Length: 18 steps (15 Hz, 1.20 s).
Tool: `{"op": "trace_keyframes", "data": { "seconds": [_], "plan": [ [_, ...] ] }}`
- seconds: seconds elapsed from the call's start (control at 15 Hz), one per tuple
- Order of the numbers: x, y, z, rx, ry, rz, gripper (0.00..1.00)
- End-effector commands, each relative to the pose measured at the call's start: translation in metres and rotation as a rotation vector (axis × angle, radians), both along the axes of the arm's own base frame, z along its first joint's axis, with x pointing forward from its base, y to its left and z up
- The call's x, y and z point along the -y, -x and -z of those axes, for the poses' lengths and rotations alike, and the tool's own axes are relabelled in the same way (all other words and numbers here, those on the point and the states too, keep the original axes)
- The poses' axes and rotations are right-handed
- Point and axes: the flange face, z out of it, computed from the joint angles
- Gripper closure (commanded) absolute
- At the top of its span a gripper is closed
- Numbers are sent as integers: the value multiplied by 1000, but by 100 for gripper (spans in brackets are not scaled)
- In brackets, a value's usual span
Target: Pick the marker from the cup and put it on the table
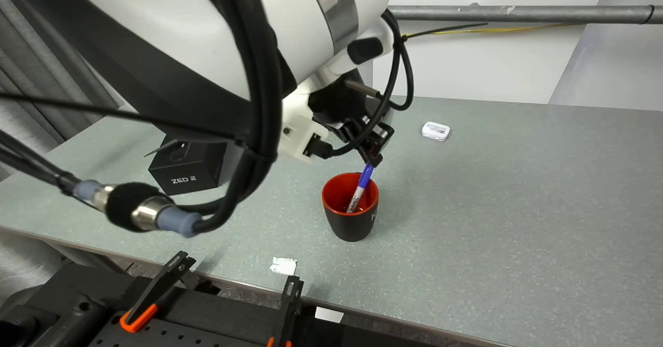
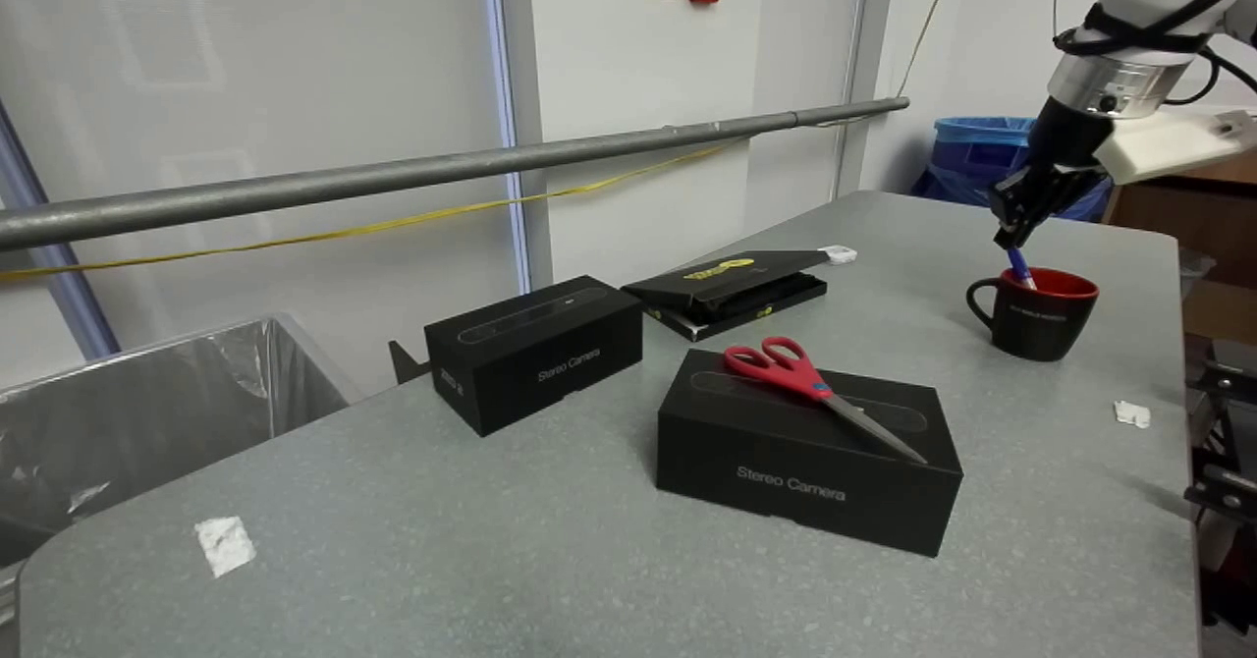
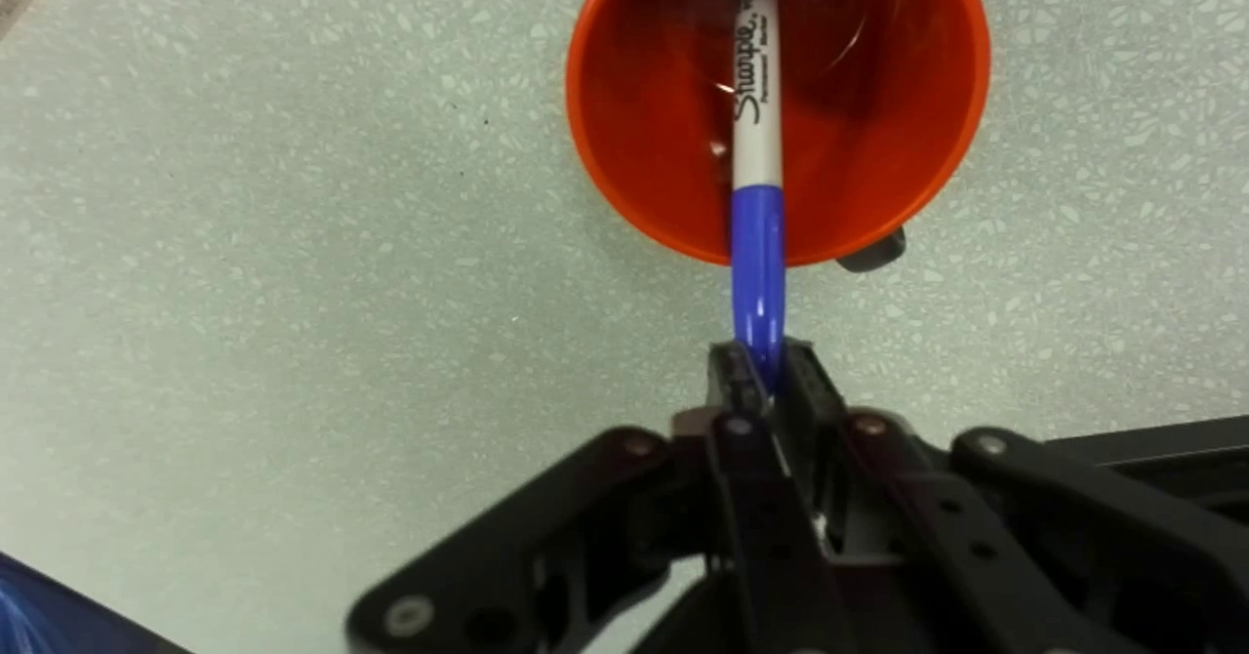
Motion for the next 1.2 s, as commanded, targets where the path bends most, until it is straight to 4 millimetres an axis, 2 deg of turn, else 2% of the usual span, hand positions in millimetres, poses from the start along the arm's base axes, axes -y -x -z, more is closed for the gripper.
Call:
{"op": "trace_keyframes", "data": {
  "seconds": [0.0,0.27,0.47,0.53,0.6,0.73,0.8,0.93,1.13],
  "plan": [
    [-2,7,-9,28,0,8,97],
    [-10,23,-41,106,17,-35,97],
    [-19,36,-78,206,45,-59,97],
    [-18,32,-88,238,55,-61,97],
    [-14,19,-98,270,60,-66,97],
    [-24,14,-119,325,60,-96,97],
    [-33,9,-121,336,44,-119,97],
    [-56,-3,-115,334,-16,-184,97],
    [-97,-34,-79,283,-131,-263,97]
  ]
}}
